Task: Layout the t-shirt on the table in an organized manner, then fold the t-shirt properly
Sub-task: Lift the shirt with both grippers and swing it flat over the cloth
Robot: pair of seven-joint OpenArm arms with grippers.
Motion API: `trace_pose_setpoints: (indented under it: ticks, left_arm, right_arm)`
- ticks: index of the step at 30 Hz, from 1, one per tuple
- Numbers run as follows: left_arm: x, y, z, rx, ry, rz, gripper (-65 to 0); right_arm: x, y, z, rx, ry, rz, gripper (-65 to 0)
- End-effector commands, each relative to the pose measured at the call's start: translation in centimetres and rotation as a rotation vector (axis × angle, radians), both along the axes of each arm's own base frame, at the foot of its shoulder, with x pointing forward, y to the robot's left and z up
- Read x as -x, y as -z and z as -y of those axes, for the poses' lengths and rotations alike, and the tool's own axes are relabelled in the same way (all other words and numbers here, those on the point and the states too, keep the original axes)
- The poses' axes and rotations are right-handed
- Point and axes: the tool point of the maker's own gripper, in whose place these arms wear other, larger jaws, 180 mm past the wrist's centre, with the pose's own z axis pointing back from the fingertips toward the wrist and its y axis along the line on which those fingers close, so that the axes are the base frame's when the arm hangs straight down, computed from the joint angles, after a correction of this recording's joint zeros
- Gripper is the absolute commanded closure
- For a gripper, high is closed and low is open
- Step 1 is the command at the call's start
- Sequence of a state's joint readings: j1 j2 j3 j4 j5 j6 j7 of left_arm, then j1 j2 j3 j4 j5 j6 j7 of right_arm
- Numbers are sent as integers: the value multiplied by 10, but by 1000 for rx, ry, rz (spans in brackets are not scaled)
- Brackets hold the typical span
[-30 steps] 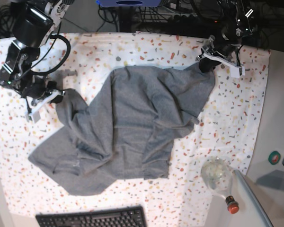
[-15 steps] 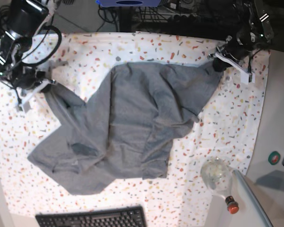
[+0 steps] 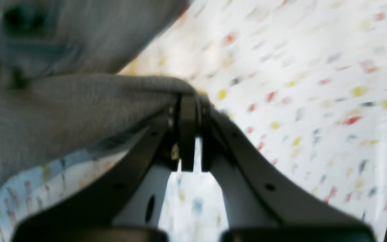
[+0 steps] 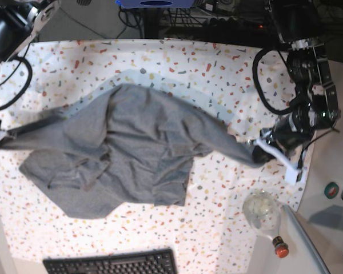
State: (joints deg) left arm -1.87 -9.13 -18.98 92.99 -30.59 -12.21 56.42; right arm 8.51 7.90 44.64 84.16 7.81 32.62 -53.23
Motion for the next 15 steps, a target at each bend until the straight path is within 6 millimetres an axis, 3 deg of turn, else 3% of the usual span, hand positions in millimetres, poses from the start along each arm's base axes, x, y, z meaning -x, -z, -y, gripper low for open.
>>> trace_pose_setpoints:
  ticks: [1, 3, 5, 9, 12, 15]
  left_arm:
    - [-27, -27, 3, 3, 1, 83, 0]
    - [-60, -48, 17, 21, 8, 124, 0]
    - [-97, -78, 31, 35, 29, 178, 0]
    - [-160, -161, 53, 83, 61, 328, 0]
    - [-192, -245, 69, 145, 71, 481, 0]
    - [-201, -310, 86, 230, 79, 604, 0]
  right_arm:
    - [-25, -26, 16, 21, 22, 78, 0]
    - [-53, -52, 37, 21, 53, 133, 0]
    - [-86, -92, 55, 41, 55, 204, 0]
    - [-133, -200, 88, 165, 45, 367, 0]
    - [-146, -297, 112, 266, 61, 519, 0]
    - [-132, -381, 134, 356, 108, 655, 0]
